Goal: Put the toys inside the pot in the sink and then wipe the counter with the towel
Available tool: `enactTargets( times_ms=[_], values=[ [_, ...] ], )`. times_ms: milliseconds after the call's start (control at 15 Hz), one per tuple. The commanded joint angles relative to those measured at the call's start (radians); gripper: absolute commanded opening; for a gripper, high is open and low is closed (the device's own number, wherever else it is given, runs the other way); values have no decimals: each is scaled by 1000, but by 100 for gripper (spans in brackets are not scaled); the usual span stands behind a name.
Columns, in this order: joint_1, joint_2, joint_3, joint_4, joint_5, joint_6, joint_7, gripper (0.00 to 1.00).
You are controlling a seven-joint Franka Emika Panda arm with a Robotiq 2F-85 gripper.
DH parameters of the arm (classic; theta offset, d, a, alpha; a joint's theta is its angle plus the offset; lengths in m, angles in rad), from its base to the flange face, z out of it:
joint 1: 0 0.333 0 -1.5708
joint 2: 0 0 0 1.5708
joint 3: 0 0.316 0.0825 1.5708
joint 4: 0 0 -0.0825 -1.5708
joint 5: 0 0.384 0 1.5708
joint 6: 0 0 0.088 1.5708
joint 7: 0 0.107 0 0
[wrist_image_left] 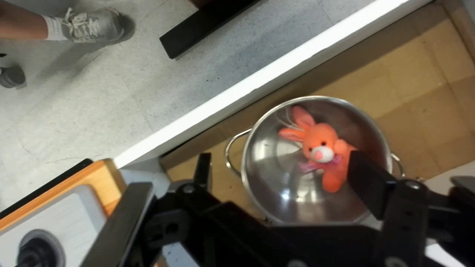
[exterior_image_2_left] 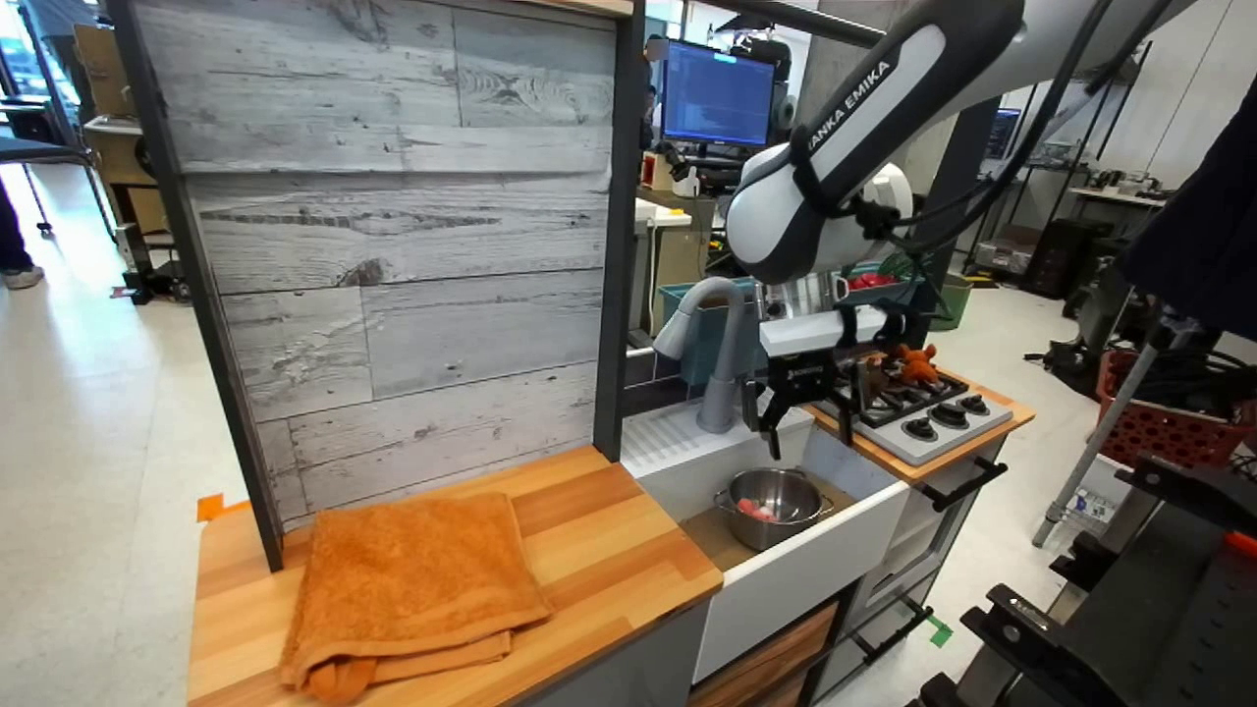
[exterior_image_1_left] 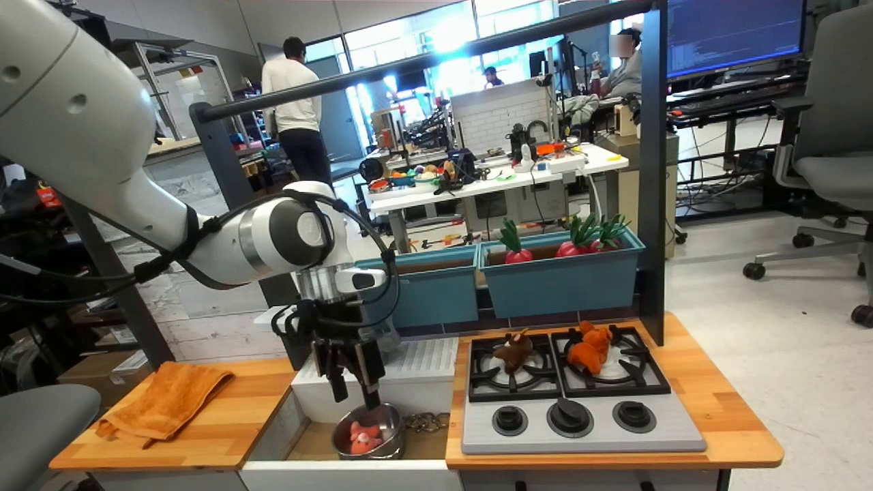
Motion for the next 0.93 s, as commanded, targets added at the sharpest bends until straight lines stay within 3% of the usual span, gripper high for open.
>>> enactTargets(
  times_ms=[0, 267, 400, 467, 667, 733, 867],
  values=[
    [36, -146, -102, -158, -116, -56, 10, 100],
    [-18, -241, -153, -248, -308, -48, -194, 100],
    [-46, -267, -145, -268, -378, -36, -289, 100],
    [-55, -215, -134, -201, -344, -61, -206, 100],
    [-73, -237, -131, -222, -374, -60, -265, 100],
    [-122, -265, -72, -245, -287, 2, -279, 100],
    [-141, -267, -27, -264, -244, 60, -309, 100]
  ],
)
